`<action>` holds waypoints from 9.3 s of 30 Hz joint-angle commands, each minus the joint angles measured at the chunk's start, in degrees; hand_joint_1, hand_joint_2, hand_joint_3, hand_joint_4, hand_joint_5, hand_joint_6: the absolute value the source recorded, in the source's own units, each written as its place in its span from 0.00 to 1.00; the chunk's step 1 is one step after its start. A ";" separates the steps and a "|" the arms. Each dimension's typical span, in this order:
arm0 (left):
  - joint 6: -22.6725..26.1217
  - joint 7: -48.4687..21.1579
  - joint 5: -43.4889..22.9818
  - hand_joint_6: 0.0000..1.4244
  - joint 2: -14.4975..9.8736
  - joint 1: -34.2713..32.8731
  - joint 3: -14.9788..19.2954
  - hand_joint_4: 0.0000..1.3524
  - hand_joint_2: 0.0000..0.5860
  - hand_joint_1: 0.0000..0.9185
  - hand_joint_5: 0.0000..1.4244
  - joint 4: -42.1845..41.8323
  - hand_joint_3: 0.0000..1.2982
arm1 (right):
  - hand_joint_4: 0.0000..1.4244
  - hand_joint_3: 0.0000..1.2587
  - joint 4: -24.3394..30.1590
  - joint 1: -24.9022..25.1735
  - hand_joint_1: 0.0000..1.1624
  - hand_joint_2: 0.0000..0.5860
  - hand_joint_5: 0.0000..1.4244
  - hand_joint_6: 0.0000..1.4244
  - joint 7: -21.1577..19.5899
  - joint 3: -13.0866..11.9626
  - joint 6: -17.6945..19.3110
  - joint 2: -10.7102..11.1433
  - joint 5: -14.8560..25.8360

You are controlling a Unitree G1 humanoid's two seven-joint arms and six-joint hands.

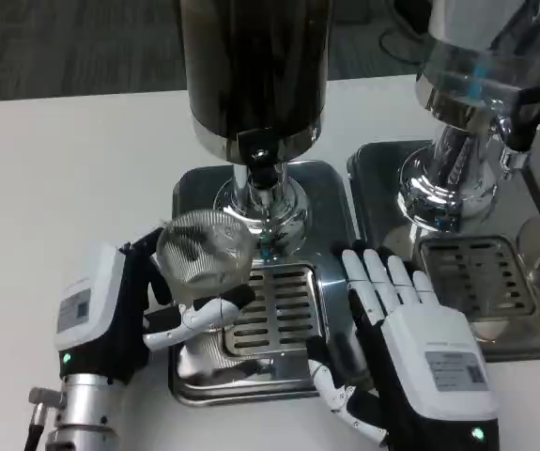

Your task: Grasp the cup under the faucet to collect the drink, then remove the cup.

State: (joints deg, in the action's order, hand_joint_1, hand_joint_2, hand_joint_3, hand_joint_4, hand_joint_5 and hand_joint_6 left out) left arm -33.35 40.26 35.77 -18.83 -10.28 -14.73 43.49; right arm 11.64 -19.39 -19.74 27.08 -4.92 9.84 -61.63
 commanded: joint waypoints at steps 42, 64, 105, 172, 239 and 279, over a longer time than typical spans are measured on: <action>1.11 -2.06 0.75 0.36 -1.36 -3.02 -5.43 0.23 0.00 0.00 0.35 2.38 0.19 | 0.00 0.02 -0.81 0.58 0.35 0.74 0.00 0.01 -1.04 0.31 -0.62 0.35 2.41; 2.22 -2.91 0.87 0.00 -8.47 7.82 4.02 0.00 0.00 0.00 0.00 -11.83 0.00 | 0.00 0.00 -0.73 1.94 0.35 0.58 0.00 0.00 1.75 0.98 -5.71 2.99 -5.83; -4.08 -70.42 -61.19 0.00 -14.51 9.03 11.79 0.00 0.11 0.00 0.00 -33.60 0.00 | 0.00 0.00 -2.70 1.87 0.40 0.58 0.00 0.00 -1.25 4.22 -8.39 1.28 -5.28; -13.30 -65.24 -25.91 0.05 -12.41 3.12 9.48 0.00 0.19 0.00 0.07 -33.24 0.11 | 0.00 0.00 0.02 6.79 0.36 0.32 0.00 0.04 11.20 -6.23 0.39 -0.83 25.64; -11.07 -59.40 -27.90 0.00 -13.34 6.35 12.62 0.00 0.24 0.00 0.00 -32.81 0.09 | 0.00 0.00 -20.90 17.95 0.44 0.32 0.00 0.12 11.15 -7.64 11.95 -6.71 36.75; -8.74 -48.25 -32.00 0.00 -5.43 25.57 26.93 0.00 0.33 0.00 0.04 -25.39 0.10 | 0.00 0.00 -30.78 22.44 0.60 0.28 0.08 0.23 8.31 -7.22 18.10 -10.43 38.62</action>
State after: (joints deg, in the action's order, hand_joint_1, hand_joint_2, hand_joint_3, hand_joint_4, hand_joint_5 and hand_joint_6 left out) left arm -43.05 -7.45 3.93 -23.90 15.04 12.32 17.47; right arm -17.67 2.57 -13.26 19.16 12.79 0.14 -24.10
